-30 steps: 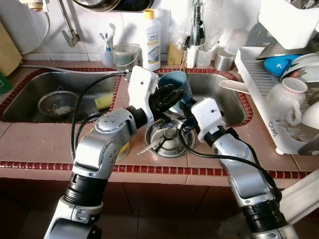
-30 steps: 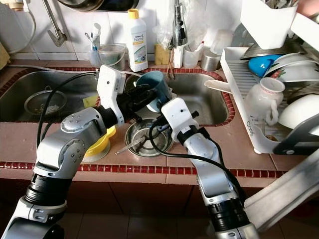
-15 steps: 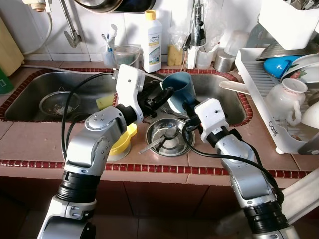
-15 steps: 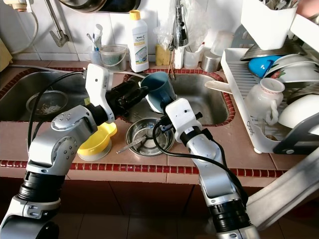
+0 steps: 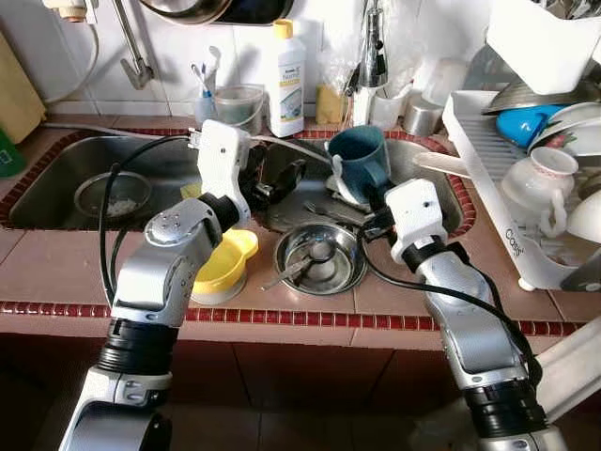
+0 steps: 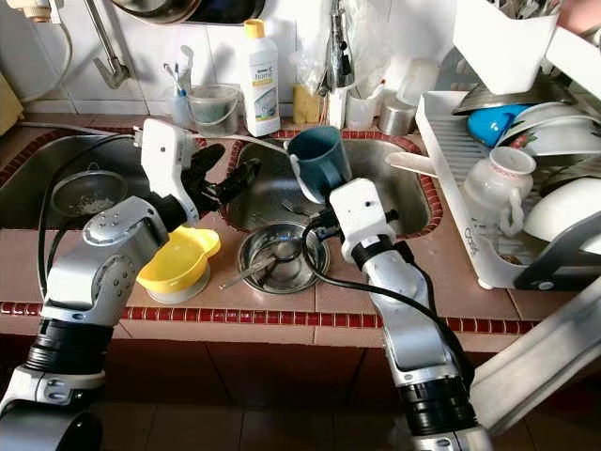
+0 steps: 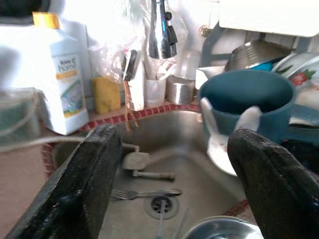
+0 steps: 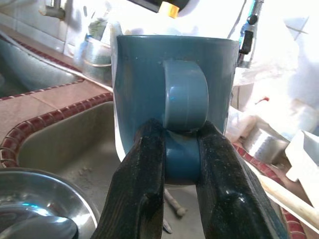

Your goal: Kitchen organization

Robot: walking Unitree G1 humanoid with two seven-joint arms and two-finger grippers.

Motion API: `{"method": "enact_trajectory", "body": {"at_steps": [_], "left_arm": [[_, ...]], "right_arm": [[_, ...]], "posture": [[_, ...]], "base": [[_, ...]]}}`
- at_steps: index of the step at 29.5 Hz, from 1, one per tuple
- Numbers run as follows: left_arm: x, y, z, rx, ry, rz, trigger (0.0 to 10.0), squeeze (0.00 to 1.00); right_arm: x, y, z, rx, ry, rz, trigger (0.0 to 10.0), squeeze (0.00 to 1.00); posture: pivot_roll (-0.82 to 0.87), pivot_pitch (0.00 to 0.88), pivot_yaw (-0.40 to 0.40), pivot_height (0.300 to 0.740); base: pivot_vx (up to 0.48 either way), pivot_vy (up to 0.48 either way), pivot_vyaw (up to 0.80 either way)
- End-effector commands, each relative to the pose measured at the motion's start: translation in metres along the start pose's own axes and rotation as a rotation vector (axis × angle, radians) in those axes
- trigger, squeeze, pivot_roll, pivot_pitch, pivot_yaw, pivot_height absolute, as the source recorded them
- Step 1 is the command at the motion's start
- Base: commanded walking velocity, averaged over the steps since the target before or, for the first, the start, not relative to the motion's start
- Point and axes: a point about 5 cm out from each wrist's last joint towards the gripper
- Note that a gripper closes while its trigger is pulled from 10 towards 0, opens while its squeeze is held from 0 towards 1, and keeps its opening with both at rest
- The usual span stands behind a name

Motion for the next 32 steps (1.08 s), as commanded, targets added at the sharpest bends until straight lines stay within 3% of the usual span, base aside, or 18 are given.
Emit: {"method": "enact_trajectory", "body": {"at_steps": [1, 6, 8, 9, 23, 32], "left_arm": [[-0.004, -0.002, 0.003, -0.005, 0.020, -0.063, 10.0, 1.00], [-0.003, -0.004, 0.005, 0.000, 0.037, -0.161, 10.0, 1.00], [-0.001, -0.005, 0.005, 0.000, 0.018, -0.147, 10.0, 1.00], [-0.001, -0.004, 0.005, 0.008, 0.017, -0.158, 10.0, 0.00], [0.008, -0.004, 0.004, 0.022, -0.054, -0.208, 10.0, 0.00], [0.010, -0.005, 0.005, 0.024, -0.080, -0.212, 10.0, 0.00]], "right_arm": [[0.006, 0.001, 0.000, 0.007, -0.035, -0.006, 10.0, 0.00], [0.006, 0.000, 0.001, 0.003, -0.040, -0.007, 10.0, 0.00], [0.006, 0.000, 0.001, 0.003, -0.040, -0.007, 10.0, 0.00], [0.006, 0.000, 0.001, 0.001, -0.044, -0.008, 10.0, 0.00], [0.004, -0.002, 0.004, -0.011, -0.051, -0.018, 10.0, 0.00], [0.003, -0.002, 0.004, -0.012, -0.051, -0.020, 10.0, 0.00]], "posture": [[-0.13, 0.064, 0.040, 0.740], [-0.13, 0.065, 0.039, 0.740], [-0.13, 0.065, 0.039, 0.740], [-0.14, 0.066, 0.040, 0.740], [-0.14, 0.070, 0.043, 0.740], [-0.14, 0.070, 0.047, 0.740]], "base": [[0.000, 0.000, 0.00], [0.000, 0.000, 0.00], [0.000, 0.000, 0.00], [0.000, 0.000, 0.00], [0.000, 0.000, 0.00], [0.257, 0.000, 0.00]]}}
Point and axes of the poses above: a point about 5 cm out from each wrist's last joint towards the gripper, its own z axis pointing back from the gripper into the wrist, its own y axis along the axis of the wrist's last joint, x = y × z, and after that the axes turned 11 degrees about z, right-handed
